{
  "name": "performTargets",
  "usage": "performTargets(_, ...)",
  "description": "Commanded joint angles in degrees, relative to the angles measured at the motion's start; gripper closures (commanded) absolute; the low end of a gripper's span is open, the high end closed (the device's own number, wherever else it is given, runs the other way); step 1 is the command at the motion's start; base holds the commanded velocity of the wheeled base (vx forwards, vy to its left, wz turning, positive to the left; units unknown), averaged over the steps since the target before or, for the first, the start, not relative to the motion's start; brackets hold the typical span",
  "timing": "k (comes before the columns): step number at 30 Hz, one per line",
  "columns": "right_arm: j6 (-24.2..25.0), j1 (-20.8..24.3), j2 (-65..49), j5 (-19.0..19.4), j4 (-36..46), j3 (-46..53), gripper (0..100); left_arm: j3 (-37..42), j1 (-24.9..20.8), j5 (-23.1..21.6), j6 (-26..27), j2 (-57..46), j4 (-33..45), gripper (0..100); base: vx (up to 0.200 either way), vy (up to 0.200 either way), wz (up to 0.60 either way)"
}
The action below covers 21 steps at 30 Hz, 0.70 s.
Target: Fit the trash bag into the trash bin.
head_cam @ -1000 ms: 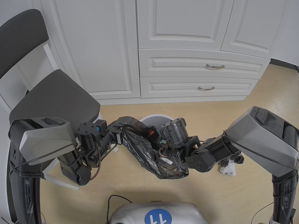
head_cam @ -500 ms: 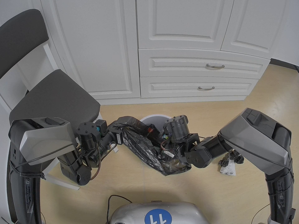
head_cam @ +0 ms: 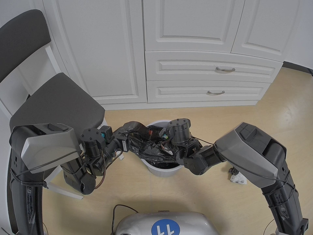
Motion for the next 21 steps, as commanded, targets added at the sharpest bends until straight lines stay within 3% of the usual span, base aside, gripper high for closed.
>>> performTargets(1,-0.36,0.30,0.14,0.07,-2.60,0.24,0,-0.01,-0.01,0.01,-0.02,0.27,-0.04,100,0.000,0.000,0.00)
performTargets(4,-0.80,0.30,-2.14,0.43,-5.06,2.88,0,-0.01,-0.01,0.01,-0.02,0.36,-0.04,100,0.000,0.000,0.00)
performTargets(5,-0.80,0.30,-3.11,0.60,-5.50,4.20,100,-0.01,-0.01,0.01,-0.02,0.54,-0.04,100,0.000,0.000,0.00)
performTargets(11,0.60,-0.05,-8.12,0.78,-5.94,10.26,100,-0.18,0.08,0.01,-0.02,1.15,-0.04,100,0.000,0.000,0.00)
performTargets(21,5.09,-2.60,-9.26,0.86,-6.29,11.93,100,-0.45,0.52,0.10,-0.02,1.59,-0.04,100,0.000,0.000,0.00)
